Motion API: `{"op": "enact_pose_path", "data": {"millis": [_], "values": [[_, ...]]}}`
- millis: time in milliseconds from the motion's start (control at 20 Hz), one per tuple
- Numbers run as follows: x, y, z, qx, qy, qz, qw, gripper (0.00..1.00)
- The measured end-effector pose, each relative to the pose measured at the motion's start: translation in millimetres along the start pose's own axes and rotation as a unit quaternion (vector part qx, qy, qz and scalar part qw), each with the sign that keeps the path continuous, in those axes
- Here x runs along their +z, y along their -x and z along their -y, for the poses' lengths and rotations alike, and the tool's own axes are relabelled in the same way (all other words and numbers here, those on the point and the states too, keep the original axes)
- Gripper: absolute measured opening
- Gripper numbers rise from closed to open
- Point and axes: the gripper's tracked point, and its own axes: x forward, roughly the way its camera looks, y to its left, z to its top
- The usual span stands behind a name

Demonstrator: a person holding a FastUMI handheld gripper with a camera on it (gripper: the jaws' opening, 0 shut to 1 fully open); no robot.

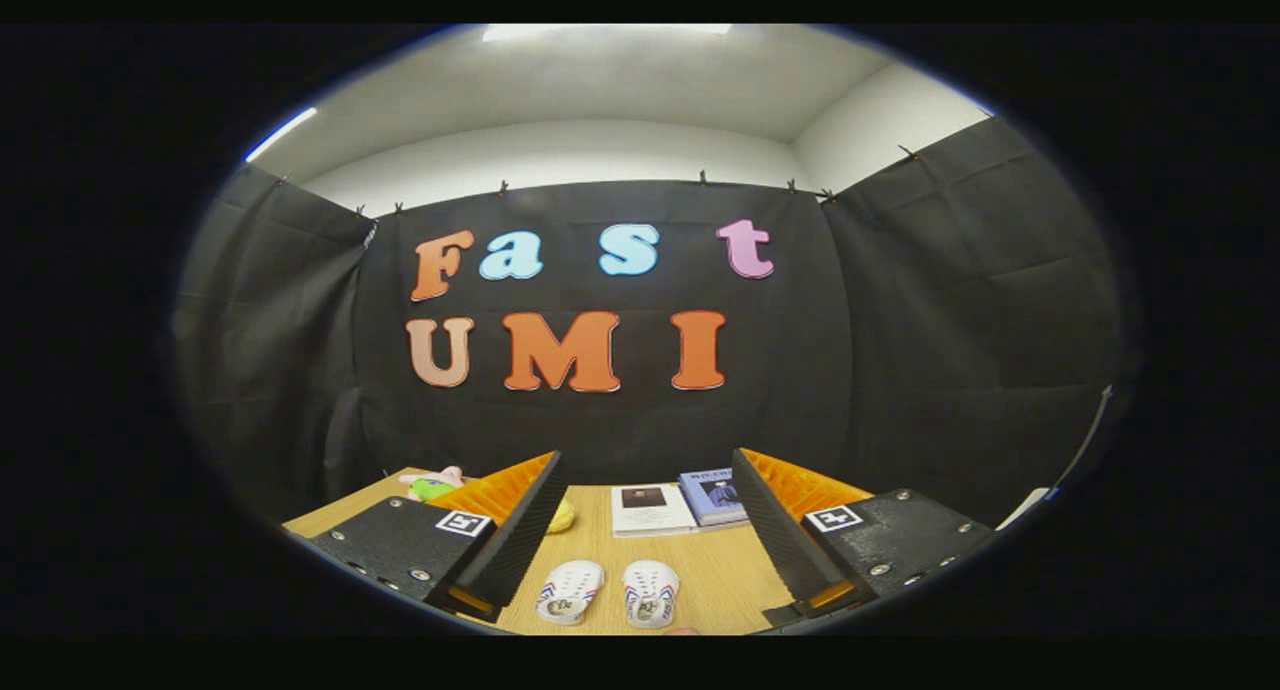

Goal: Open the storage box then place both shoes into the box .Put the left shoe in first, then the right shoe, with the right side of both shoes facing outward in a uniform manner.

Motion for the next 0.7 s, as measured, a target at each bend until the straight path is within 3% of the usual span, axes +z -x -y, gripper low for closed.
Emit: {"op": "enact_pose_path", "data": {"millis": [450,700], "values": [[-52,-21,-5,0.028,-0.041,-0.044,0.998,0.98],[-97,-25,-43,0.105,-0.088,-0.083,0.987,0.99]]}}
